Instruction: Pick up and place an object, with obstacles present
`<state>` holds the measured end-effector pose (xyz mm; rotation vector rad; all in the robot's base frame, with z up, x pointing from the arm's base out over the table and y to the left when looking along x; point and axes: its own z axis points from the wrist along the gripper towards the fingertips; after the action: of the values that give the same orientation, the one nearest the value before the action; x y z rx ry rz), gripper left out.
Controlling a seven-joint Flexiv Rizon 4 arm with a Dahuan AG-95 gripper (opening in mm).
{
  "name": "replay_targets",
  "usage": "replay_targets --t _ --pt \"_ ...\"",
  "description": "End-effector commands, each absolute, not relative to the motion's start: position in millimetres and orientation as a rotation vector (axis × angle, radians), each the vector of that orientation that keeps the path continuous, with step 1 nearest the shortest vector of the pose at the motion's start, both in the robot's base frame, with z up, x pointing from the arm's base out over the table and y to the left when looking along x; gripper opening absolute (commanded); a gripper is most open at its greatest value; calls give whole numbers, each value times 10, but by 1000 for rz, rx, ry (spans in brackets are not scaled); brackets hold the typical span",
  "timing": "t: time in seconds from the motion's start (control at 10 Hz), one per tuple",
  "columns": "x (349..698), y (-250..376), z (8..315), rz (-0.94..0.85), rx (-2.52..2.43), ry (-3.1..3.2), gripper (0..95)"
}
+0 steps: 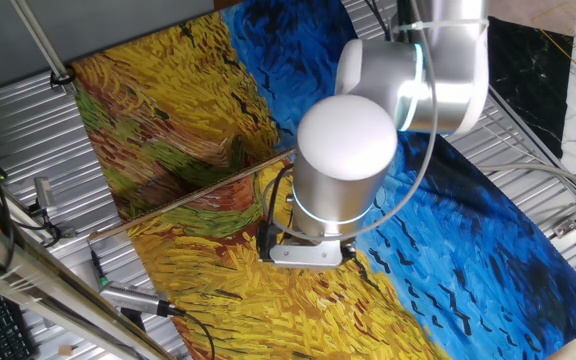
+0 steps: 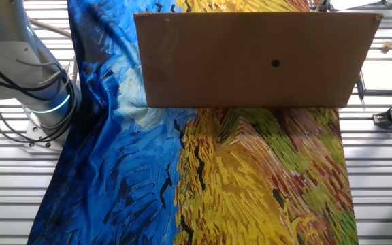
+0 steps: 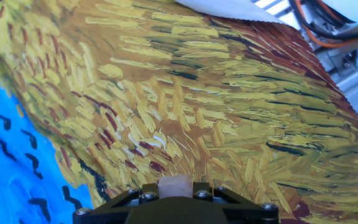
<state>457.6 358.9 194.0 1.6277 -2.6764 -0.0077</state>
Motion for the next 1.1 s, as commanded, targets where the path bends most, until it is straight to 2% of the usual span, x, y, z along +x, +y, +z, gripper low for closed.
replay_targets --t 0.1,1.1 --pt "4576 3596 1946 -21 1652 -2651 0" --pt "4576 3596 1946 -130 1643 -2640 0"
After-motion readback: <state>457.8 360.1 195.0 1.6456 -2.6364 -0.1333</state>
